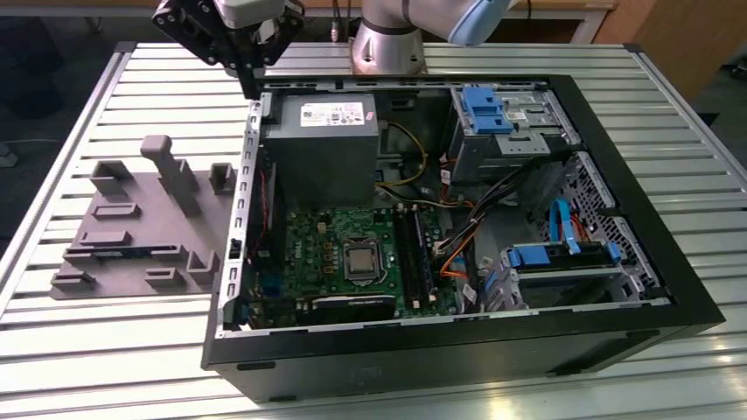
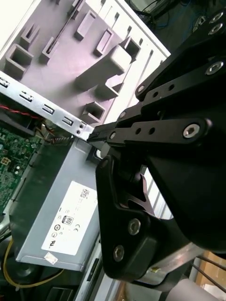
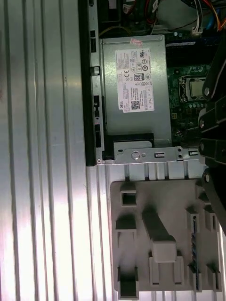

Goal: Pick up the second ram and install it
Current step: 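Reach for the second ram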

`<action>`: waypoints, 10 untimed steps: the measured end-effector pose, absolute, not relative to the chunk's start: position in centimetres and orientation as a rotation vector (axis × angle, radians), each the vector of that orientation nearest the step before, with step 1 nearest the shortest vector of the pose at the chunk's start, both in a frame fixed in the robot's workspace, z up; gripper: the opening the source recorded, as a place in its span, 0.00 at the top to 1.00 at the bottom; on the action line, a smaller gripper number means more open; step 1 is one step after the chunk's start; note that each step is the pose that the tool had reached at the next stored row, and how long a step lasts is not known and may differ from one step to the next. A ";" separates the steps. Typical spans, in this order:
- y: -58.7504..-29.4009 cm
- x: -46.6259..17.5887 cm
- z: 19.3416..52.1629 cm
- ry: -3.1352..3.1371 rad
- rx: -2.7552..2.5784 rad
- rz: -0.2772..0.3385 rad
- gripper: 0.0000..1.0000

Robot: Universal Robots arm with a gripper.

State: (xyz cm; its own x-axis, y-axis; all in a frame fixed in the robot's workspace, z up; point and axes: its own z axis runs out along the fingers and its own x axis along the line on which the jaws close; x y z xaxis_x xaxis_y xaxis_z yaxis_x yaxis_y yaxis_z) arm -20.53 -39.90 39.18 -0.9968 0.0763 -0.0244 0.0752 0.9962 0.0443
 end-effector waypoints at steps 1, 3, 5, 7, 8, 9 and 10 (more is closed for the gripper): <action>-39.9 -20.7 39.2 3.113 0.118 0.068 0.89; -39.9 -21.2 39.2 3.113 0.118 0.068 0.89; -39.9 -21.7 39.1 3.113 0.118 0.068 0.89; -40.1 -22.2 39.1 3.113 0.118 0.068 0.89; -40.2 -22.4 39.1 3.113 0.118 0.068 0.89; -40.3 -22.6 39.1 3.113 0.118 0.067 0.89; -40.5 -22.8 39.1 3.113 0.118 0.068 0.89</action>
